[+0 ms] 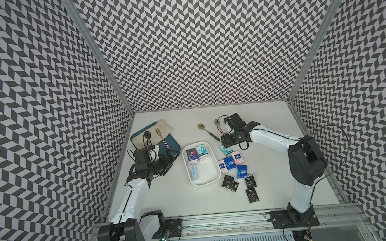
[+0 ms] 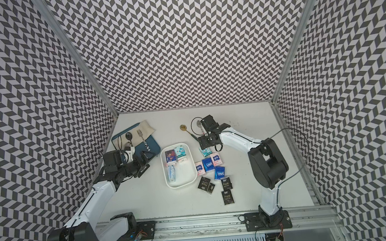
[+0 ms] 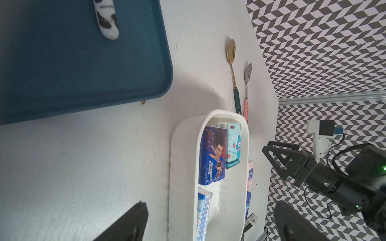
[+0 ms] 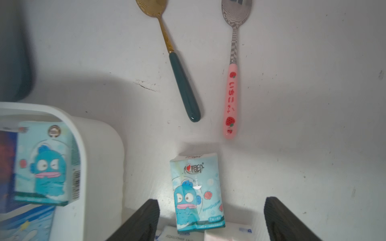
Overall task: Put the pocket tissues into the storage box
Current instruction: Pick up the pocket tissues from the center of the board.
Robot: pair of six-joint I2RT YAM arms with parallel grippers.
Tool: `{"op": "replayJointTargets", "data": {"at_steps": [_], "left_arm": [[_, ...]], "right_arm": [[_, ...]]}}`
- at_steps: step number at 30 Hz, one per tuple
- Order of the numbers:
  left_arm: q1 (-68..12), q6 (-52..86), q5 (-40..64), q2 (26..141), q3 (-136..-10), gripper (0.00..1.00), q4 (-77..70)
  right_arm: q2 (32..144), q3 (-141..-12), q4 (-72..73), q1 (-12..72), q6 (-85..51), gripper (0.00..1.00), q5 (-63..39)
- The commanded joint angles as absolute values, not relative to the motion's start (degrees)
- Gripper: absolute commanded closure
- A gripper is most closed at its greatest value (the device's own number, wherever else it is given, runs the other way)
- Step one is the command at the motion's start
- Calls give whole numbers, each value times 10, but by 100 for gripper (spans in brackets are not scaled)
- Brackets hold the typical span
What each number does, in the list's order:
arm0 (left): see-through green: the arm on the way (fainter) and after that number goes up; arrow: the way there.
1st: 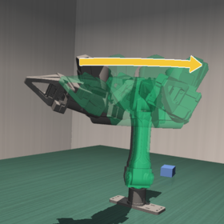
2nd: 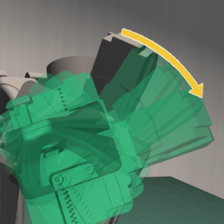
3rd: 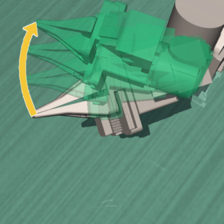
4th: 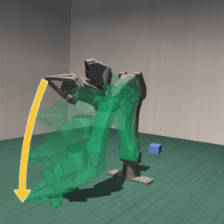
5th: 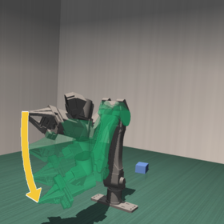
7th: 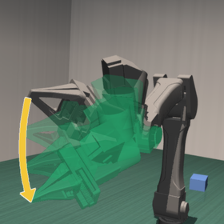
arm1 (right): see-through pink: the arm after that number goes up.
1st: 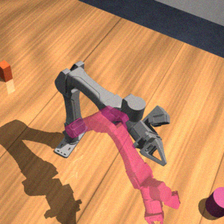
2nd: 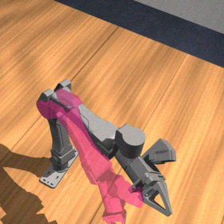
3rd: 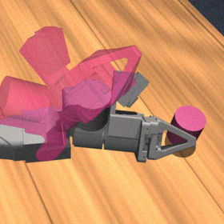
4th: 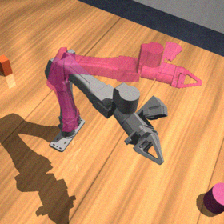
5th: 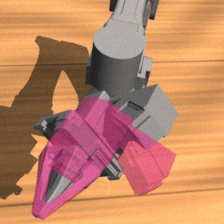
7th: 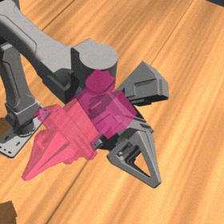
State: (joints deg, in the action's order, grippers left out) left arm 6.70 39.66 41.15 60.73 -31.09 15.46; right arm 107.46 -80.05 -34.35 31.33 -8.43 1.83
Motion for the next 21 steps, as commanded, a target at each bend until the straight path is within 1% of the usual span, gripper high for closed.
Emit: {"op": "replayJointTargets", "data": {"at_steps": [1,3,8,21], "left_arm": [[62,382,404,607,-332,0,170],[62,381,402,606,-331,0,171],[62,377,403,605,-327,0,174],[62,367,402,604,-323,0,182]], "right_arm": [[1098,-832,-342,316,-30,13,44],[1114,-843,-345,316,-23,10,25],[1146,-853,-352,316,-21,10,-5],[1178,-827,-345,318,-41,19,-36]]}}
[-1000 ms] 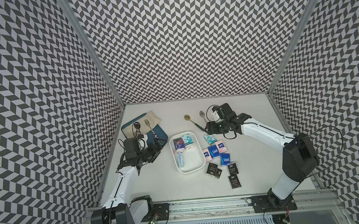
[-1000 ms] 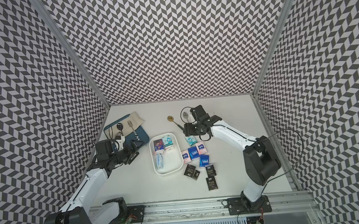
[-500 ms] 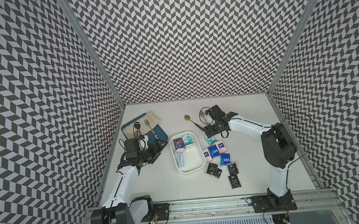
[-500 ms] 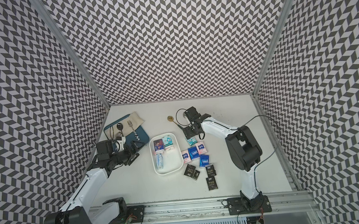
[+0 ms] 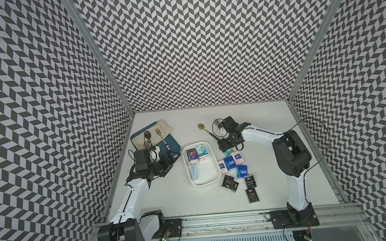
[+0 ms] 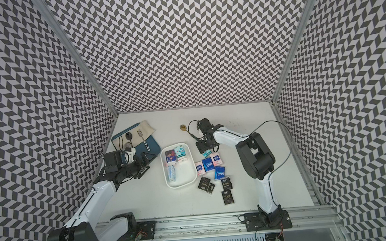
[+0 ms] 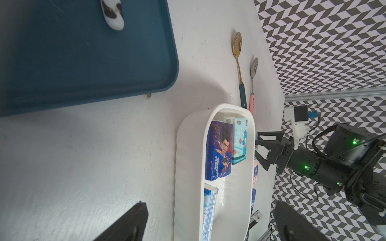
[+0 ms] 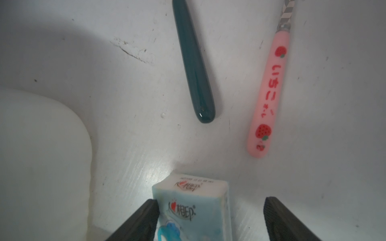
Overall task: Put the pocket tissues into the storage box
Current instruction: Pick up the pocket tissues from the center of the board, then place the pocket tissues in the storage box.
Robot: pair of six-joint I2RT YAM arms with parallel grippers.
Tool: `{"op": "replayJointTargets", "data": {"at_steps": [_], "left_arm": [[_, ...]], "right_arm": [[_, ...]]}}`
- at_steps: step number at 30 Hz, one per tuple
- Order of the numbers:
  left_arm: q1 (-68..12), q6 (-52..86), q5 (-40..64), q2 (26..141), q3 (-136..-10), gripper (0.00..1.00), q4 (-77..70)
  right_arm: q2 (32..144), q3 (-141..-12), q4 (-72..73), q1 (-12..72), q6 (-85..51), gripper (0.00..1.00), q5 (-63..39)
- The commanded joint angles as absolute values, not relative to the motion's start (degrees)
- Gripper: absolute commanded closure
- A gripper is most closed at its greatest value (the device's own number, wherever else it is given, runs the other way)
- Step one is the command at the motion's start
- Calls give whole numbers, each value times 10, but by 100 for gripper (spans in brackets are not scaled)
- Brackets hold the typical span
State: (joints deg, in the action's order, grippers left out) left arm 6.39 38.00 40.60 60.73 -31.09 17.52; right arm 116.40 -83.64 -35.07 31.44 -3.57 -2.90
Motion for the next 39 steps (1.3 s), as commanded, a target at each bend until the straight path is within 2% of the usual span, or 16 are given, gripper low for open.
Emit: {"op": "replayJointTargets", "data": {"at_steps": [1,4,10,13,17,23,28,34,39], "left_arm": [[62,367,403,603,-323,0,183],[63,367,402,602,-323,0,184],[63,367,402,599,-321,0,184],[63,366,400,597,-320,0,184],[63,365,398,597,-319,0,180],[63,373,404,597,-319,0,165],[63,380,410,592,-314,0,151],[63,399,423,583,-300,0,131],[62,412,433,571,-285,0,120]], "right_arm": [[1180,-825,-345,318,-42,20,-38],[1183,-822,-344,318,-47,28,-42],[1177,-819,-337,318,-61,55,-52],[1169,-825,-338,317,-70,64,-55],[1145,-842,-346,316,-92,71,-54],[1078,-851,-365,316,-158,74,-108],[998,-791,-323,329,-236,75,-183],[922,-696,-211,398,-350,74,-224],[947,-669,-143,474,-412,74,-219]]}}
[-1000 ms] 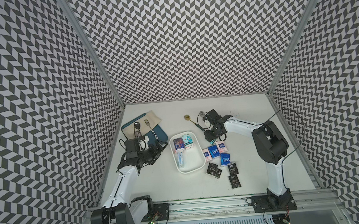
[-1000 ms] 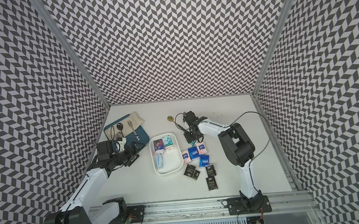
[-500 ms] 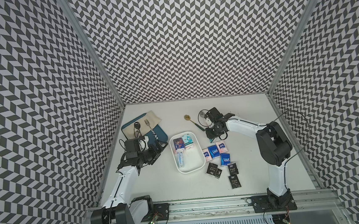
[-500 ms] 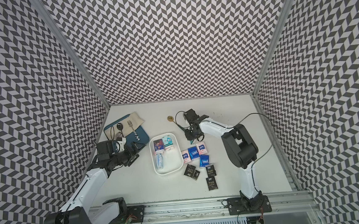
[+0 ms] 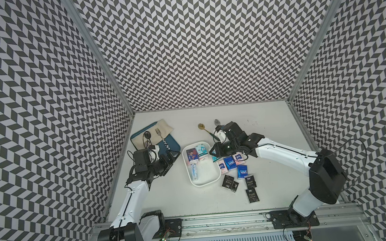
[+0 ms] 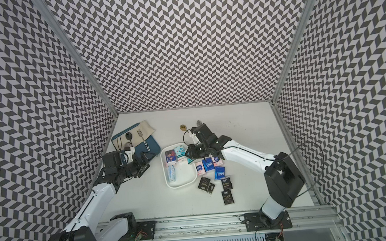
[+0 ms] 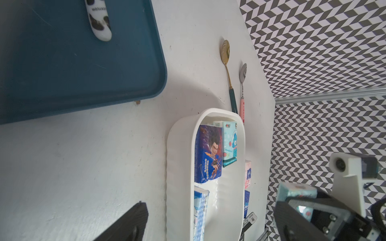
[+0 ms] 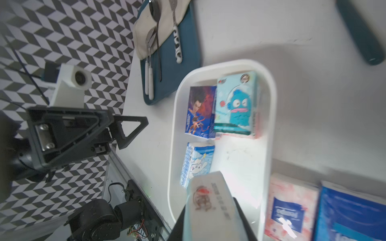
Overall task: Put the pocket tissues into the storage box
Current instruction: Place the pocket tissues in the storage box.
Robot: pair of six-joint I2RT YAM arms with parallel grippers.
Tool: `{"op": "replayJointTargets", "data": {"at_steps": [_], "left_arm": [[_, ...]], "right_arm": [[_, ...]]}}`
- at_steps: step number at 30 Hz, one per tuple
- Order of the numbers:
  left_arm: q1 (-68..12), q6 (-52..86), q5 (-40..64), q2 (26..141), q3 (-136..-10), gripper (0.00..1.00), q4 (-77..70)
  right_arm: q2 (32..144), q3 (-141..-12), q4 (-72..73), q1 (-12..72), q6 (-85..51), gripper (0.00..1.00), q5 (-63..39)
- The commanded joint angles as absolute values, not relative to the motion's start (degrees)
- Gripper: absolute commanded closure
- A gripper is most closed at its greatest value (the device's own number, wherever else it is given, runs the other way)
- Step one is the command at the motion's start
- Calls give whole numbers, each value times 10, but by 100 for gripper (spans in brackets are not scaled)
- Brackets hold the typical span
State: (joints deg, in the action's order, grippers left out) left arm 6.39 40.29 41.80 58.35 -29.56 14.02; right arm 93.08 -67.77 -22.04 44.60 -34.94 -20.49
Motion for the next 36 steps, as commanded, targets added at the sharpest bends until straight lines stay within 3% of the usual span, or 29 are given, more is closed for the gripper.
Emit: {"op": "replayJointTargets", "data": {"at_steps": [1,22,25,32,36], "left_arm": [[60,414,435,569,-282,0,120],[16,464,431,564,-244,0,72],[14,466,431,567,-246,0,67],[14,467,430,568,-248,0,64],[14,467,430,571,-251,0,63]], "right_arm": [[960,-668,-130,484,-421,74,-226],[1130,-731,-97,499,-468,72,-220],[1145,-745,-100,499,-470,67,-220],[1143,-752,-136,499,-472,44,-197],[1132,-755,-165,499,-462,43,-172]]}}
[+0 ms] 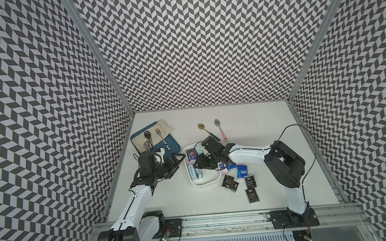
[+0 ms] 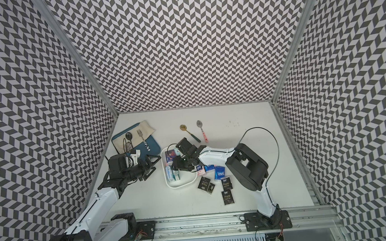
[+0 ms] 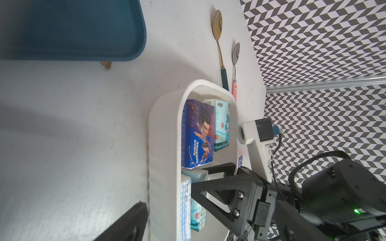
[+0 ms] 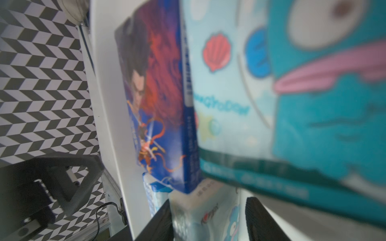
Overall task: Put the pocket tissues into the storage box
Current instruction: Place the pocket tissues in the storage box.
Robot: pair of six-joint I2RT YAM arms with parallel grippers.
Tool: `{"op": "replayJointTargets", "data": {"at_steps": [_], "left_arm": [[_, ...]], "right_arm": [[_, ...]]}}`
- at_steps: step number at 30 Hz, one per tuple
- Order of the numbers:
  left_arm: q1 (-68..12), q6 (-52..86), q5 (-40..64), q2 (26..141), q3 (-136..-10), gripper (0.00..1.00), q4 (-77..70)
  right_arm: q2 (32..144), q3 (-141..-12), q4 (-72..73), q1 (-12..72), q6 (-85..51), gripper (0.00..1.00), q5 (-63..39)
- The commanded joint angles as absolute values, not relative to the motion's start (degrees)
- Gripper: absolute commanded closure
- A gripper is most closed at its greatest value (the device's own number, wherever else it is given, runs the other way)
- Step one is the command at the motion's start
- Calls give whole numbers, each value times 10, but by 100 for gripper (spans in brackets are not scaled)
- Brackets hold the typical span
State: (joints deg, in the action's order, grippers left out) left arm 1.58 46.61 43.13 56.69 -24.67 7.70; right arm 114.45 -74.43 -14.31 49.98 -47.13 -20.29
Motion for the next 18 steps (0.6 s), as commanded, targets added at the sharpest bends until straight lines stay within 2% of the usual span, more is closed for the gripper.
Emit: {"op": "replayJointTargets", "data": {"at_steps": [1,7,13,16,18], "left_arm": [[14,467,431,571,-252,0,63],[14,467,430,572,-256,0,64],[14,467,428,573,-256,0,64],[14,466,429,573,-258,0,66],[14,464,428,571,-261,0,71]], "right_arm": [[1128,-756,-172,498,-458,44,-165],[1102,-753,-193,499,-450,50,-157],[1090,-734,-157,493,-455,82,-183],[1100,-732,-148,489,-455,91,-203],[1101,-725,-151,483,-454,92,-201]]}}
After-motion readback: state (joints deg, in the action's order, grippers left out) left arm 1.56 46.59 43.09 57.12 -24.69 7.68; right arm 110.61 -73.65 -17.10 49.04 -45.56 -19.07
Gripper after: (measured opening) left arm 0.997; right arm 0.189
